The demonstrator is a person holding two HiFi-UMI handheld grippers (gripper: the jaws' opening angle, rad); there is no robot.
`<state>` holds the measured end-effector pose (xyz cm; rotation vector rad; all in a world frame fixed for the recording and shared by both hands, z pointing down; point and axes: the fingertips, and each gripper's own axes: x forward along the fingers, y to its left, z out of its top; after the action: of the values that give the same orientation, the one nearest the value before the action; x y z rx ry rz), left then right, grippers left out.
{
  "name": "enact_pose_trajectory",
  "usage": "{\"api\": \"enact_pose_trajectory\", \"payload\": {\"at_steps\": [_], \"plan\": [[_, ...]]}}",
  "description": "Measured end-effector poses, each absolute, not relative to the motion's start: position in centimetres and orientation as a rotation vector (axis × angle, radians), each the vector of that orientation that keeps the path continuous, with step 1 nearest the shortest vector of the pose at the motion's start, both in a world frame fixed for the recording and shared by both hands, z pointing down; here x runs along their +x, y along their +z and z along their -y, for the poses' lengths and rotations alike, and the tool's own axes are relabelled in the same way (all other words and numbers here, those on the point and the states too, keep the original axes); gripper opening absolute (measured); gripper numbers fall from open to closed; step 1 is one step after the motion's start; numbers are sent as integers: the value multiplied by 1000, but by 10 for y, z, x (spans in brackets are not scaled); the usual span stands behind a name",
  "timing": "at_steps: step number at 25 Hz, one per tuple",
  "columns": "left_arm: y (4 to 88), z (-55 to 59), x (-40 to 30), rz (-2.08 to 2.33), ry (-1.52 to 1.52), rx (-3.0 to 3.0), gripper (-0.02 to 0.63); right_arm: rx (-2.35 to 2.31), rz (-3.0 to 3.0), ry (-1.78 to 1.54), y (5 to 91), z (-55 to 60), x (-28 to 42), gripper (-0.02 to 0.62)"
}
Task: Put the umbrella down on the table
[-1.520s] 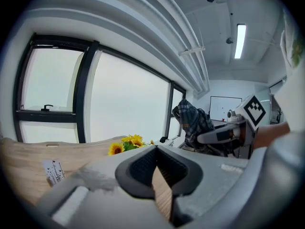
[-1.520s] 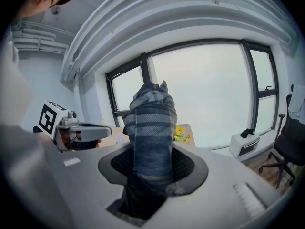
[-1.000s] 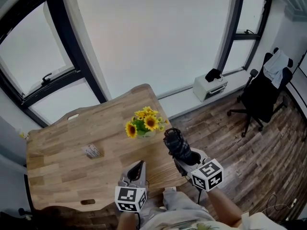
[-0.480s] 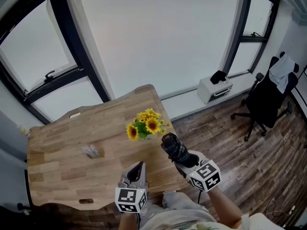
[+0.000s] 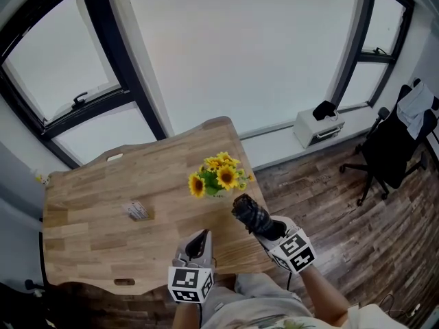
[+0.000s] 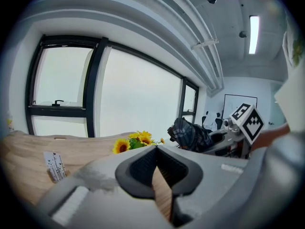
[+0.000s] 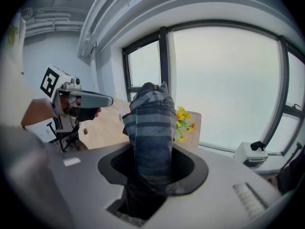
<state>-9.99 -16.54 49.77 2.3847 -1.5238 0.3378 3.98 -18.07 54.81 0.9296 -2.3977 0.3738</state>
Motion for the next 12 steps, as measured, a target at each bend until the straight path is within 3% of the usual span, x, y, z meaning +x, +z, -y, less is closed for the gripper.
{"api": "enact_pose_trajectory", "payload": {"at_steps": [12], "plan": [[507, 171, -94, 1541, 339, 2371, 2, 843, 2352, 377, 575, 185, 38, 172]]}}
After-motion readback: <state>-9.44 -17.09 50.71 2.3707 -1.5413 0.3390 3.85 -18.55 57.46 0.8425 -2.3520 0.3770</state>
